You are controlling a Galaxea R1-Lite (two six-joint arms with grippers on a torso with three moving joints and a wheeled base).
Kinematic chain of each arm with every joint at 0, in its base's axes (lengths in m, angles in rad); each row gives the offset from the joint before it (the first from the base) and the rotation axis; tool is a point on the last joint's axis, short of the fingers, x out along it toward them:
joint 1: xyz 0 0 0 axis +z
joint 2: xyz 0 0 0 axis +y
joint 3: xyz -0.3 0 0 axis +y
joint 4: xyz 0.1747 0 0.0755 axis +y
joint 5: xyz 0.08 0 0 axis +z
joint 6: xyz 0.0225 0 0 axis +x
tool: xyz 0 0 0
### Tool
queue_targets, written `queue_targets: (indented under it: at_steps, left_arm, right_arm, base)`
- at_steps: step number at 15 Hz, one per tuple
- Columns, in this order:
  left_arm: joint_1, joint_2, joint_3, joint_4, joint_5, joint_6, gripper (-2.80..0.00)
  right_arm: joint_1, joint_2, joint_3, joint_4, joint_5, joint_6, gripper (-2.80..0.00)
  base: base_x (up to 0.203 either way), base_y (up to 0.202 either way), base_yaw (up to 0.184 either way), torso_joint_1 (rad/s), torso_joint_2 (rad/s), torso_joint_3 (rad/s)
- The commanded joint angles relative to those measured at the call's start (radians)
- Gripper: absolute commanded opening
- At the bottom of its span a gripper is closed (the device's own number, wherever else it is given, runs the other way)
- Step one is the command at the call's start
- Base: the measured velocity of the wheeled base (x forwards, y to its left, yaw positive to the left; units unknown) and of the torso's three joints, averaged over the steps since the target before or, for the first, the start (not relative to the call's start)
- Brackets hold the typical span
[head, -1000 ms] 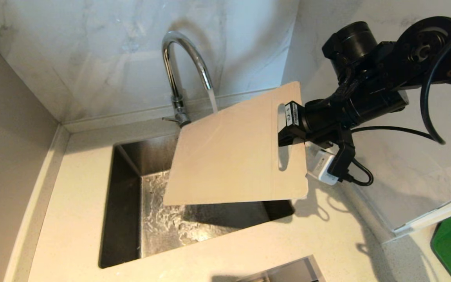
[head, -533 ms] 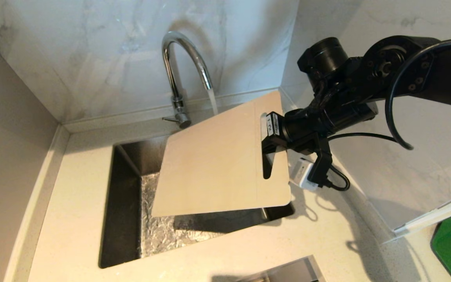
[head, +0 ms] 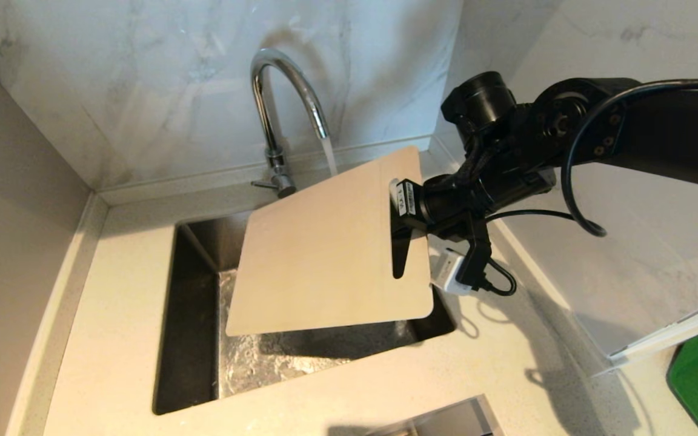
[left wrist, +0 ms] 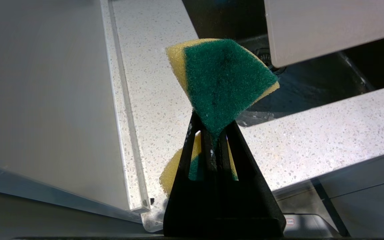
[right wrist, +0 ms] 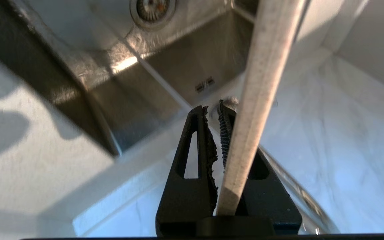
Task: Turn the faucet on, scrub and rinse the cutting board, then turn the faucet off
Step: Scrub the cutting board underwater
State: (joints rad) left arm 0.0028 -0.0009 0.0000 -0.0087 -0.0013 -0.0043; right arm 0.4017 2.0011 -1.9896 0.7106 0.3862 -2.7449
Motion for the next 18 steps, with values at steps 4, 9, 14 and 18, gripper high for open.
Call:
queue_targets:
  at_steps: [4, 9, 14, 18]
  left_arm:
    - [0.0, -0.002, 0.0, 0.0, 0.0, 0.0, -2.8]
    - [0.0, -0.002, 0.0, 0.0, 0.0, 0.0, -2.8]
    - [0.0, -0.002, 0.0, 0.0, 0.0, 0.0, -2.8]
    - [0.0, -0.002, 0.0, 0.0, 0.0, 0.0, -2.8]
  right_arm:
    - [-0.001, 0.055, 0.0, -0.071, 0.002, -0.015, -2.8]
    - [-0.001, 0.068, 0.0, -0.112, 0.002, -0.015, -2.8]
    - [-0.009, 0.079, 0.0, -0.123, 0.0, -0.015, -2.8]
    - [-0.014, 0.081, -0.002, -0.154, 0.002, -0.015, -2.8]
  base:
    - [0.0, 0.0, 0.0, 0.0, 0.0, 0.0]
    - [0.0, 0.0, 0.0, 0.0, 0.0, 0.0]
    - [0.0, 0.0, 0.0, 0.0, 0.0, 0.0]
    - [0.0, 0.0, 0.0, 0.0, 0.0, 0.0]
